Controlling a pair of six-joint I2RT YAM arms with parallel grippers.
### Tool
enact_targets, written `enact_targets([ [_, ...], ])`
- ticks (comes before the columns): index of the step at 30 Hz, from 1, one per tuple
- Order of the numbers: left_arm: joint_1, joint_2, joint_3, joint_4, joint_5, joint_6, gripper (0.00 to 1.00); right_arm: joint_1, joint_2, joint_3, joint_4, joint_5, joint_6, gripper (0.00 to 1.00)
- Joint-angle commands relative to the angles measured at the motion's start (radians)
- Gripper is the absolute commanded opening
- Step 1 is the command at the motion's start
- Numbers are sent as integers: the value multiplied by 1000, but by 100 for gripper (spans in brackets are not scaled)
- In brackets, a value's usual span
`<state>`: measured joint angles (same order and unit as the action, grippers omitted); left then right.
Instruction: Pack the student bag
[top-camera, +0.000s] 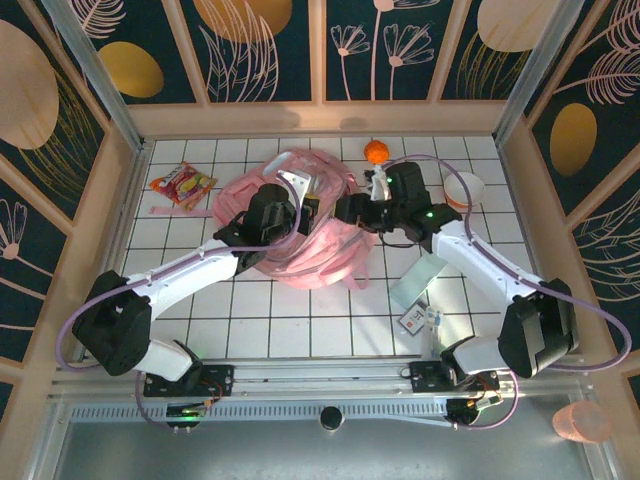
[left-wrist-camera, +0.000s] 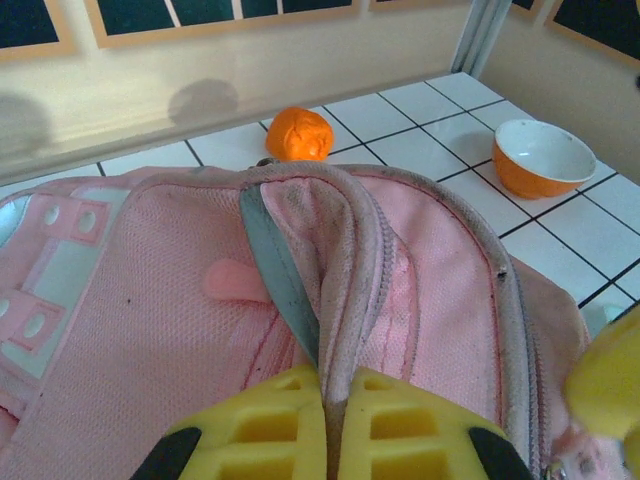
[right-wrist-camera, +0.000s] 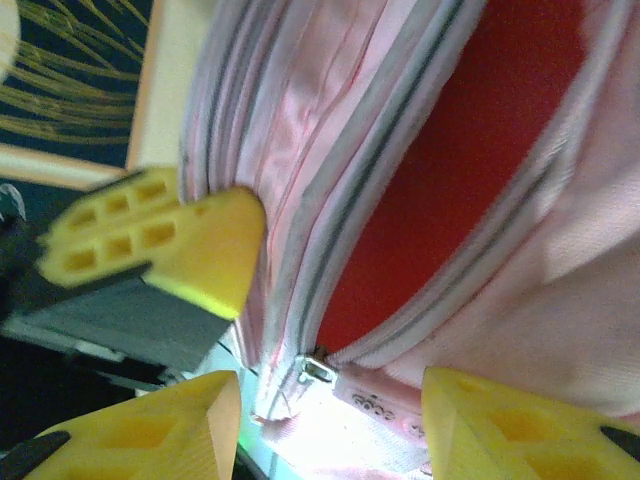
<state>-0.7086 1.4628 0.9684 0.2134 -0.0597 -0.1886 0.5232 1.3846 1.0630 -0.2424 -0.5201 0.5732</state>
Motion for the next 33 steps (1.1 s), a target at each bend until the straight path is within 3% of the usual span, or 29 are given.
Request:
enact_targets([
  [1, 0, -48, 61, 198, 30, -18, 0, 18, 23, 30, -87, 81, -168, 51],
  [8, 1, -47, 76, 195, 49, -18, 0, 52, 94, 92, -103, 55, -310, 45],
  [19, 1, -35, 84, 188, 20, -14, 0, 80, 39, 62, -124, 84, -331, 1],
  [28, 0, -19, 105, 205, 13, -40, 0, 100, 31, 18, -41, 67, -253, 0],
  [33, 1, 0, 150, 176, -88, -83, 0, 169, 23, 6, -19, 68, -193, 0],
])
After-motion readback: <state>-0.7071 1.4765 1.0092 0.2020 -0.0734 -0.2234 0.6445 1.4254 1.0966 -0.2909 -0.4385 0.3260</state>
